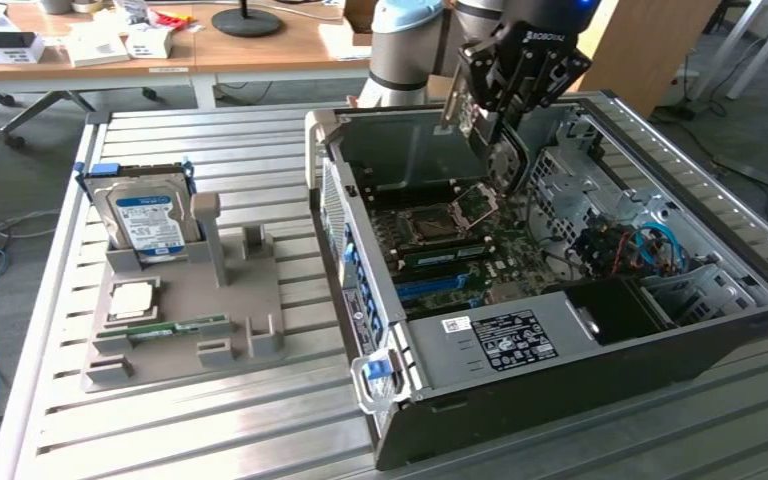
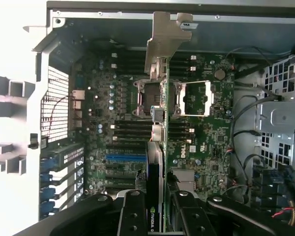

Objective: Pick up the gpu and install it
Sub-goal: 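Pick up the gpu and move the gpu toward the slot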

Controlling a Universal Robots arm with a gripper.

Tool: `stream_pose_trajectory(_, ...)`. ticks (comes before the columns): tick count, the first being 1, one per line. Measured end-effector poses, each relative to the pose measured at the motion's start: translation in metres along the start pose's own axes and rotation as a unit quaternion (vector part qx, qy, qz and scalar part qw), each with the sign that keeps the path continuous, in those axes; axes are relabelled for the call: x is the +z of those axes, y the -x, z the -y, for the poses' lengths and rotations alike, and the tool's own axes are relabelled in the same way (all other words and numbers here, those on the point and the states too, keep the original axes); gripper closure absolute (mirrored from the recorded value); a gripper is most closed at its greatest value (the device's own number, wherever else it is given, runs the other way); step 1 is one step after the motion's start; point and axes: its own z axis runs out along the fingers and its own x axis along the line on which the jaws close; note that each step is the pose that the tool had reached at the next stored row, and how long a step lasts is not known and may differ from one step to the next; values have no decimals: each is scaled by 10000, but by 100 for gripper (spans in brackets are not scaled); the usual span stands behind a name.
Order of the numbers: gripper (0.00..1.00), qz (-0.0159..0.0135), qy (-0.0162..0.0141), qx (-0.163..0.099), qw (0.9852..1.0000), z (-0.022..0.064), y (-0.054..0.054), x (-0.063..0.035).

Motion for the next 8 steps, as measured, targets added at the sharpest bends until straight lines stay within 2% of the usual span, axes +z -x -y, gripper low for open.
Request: stream_pose_trajectory(8, 74, -3, -2, -67, 10000, 1, 123, -4)
